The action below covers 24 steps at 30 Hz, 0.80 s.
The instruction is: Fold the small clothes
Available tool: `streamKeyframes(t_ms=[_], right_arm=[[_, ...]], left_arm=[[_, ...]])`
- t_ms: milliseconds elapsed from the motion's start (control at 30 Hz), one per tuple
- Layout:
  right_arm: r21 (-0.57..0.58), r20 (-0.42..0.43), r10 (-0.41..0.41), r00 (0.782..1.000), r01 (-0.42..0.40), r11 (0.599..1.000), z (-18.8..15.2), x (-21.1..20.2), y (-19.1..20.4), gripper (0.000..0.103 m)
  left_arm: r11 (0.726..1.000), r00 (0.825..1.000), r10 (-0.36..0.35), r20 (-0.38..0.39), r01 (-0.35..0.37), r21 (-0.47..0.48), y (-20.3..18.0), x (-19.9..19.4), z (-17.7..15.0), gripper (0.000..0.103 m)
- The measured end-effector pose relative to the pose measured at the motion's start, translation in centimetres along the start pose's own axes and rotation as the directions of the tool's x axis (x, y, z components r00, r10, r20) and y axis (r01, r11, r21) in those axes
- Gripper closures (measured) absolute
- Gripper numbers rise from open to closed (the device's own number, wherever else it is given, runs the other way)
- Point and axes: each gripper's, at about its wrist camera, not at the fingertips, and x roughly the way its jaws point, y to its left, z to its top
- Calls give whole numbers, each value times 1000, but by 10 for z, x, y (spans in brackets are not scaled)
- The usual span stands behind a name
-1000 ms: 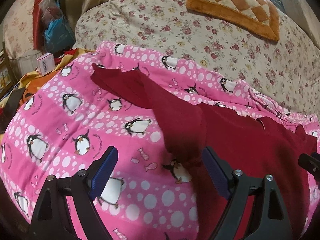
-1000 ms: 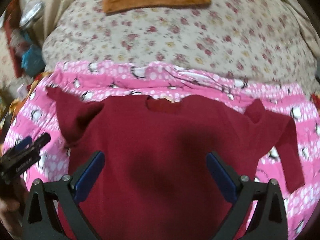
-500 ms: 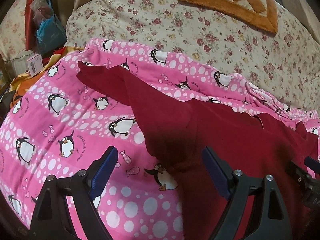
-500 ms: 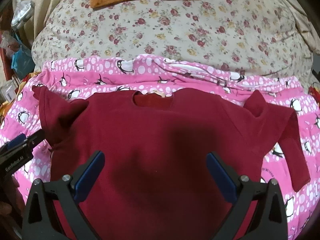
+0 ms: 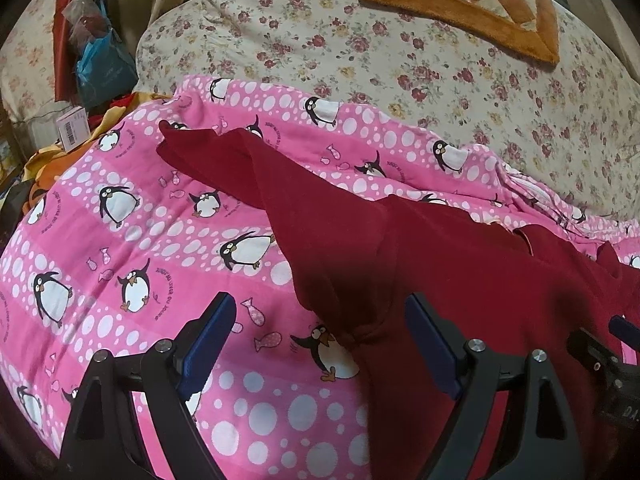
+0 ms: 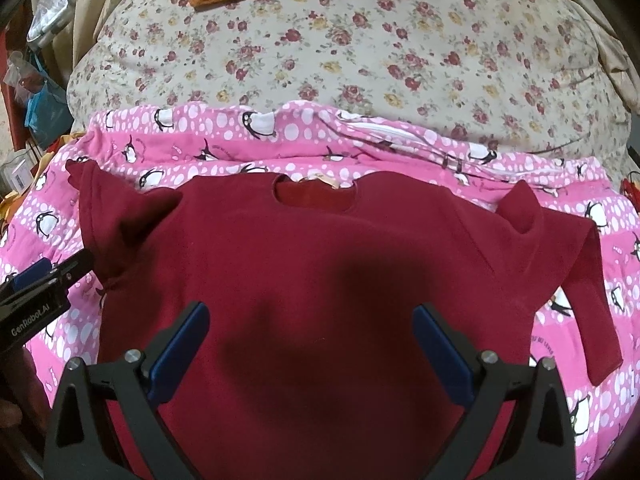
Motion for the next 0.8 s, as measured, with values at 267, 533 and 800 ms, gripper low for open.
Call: streamKeyframes(t_ms=[267, 533, 800], right_arm=[[13, -3, -23, 1000, 23, 1000, 0, 0, -5, 0], [13, -15, -42, 999, 42, 999, -1, 3, -6, 0], [33, 1, -51, 999, 51, 998, 1, 2, -10, 0]], left_arm=[[1000, 1000, -18, 1, 18, 8, -4, 0, 1, 34], [999, 1000, -13, 13, 12, 35, -11, -1, 0, 34], [999, 1000, -15, 14, 14, 34, -9, 0, 0, 34]])
